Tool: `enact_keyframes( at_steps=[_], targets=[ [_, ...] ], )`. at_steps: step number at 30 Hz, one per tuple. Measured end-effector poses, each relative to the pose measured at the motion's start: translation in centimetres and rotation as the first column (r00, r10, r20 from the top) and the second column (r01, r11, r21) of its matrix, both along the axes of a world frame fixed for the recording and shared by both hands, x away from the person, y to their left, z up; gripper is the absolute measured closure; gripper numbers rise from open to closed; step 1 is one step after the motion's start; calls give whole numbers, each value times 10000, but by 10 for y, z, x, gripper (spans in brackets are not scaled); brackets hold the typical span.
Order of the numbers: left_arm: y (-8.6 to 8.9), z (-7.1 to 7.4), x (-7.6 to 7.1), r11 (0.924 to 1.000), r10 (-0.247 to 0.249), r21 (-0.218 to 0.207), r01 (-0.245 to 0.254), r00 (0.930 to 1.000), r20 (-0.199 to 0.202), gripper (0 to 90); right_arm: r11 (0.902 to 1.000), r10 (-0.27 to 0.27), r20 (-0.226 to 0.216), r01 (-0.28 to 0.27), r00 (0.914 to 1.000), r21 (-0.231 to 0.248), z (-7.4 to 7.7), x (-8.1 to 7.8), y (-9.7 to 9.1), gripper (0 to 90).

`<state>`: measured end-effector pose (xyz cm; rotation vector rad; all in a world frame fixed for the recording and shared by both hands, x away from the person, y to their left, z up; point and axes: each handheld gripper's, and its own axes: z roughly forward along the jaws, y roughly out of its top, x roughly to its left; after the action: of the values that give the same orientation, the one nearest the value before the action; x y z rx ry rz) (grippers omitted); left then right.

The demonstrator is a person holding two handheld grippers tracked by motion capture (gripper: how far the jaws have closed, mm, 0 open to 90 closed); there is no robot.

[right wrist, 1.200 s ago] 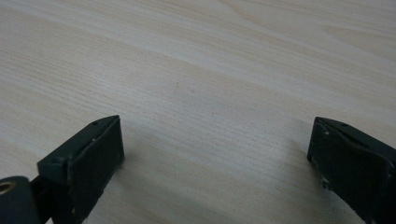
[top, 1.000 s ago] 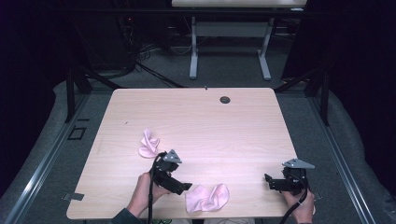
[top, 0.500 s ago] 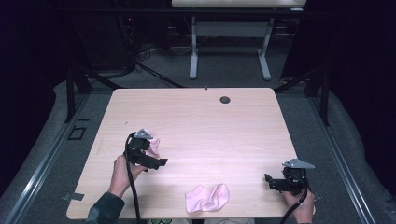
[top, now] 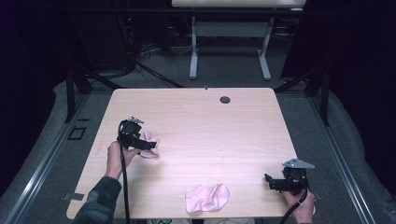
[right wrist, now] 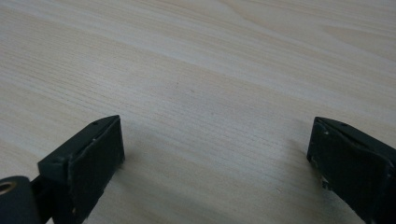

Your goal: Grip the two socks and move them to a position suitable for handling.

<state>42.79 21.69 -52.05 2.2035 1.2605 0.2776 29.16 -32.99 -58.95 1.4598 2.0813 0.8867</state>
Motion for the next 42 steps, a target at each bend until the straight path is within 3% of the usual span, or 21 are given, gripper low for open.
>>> enact_keyframes(
  at_steps=[7, 13, 23, 27, 34, 42],
  targets=[
    [-2, -22, 10, 9999, -139, -10, 139, 9964, -832, 392, 10000, -3, 4, 3, 10000, 1, 0, 0, 0, 29],
    [-9, -32, 8, 9986, -289, 405, 328, 9954, -915, 530, 10000, -13, 19, 13, 10000, 0, 0, 0, 0, 29],
    [-17, -35, 1, 9931, -207, 1140, 262, 9986, -491, 691, 10000, -50, -13, 50, 10000, -12, 0, 0, 0, 29],
    [-15, -36, -1, 9962, 33, 866, 3, 9991, -419, 783, 10000, -53, -16, 53, 10000, -10, 0, 0, 0, 30],
    [-9, -35, -3, 9994, 186, 308, -171, 9988, -463, 815, 10000, -51, -17, 51, 10000, -10, 0, 0, 0, 30],
    [-20, -9, -16, 9996, -252, -98, 253, 9996, 108, 814, 10000, -55, -19, 55, 10000, -8, 0, 0, 0, 30]
  ],
)
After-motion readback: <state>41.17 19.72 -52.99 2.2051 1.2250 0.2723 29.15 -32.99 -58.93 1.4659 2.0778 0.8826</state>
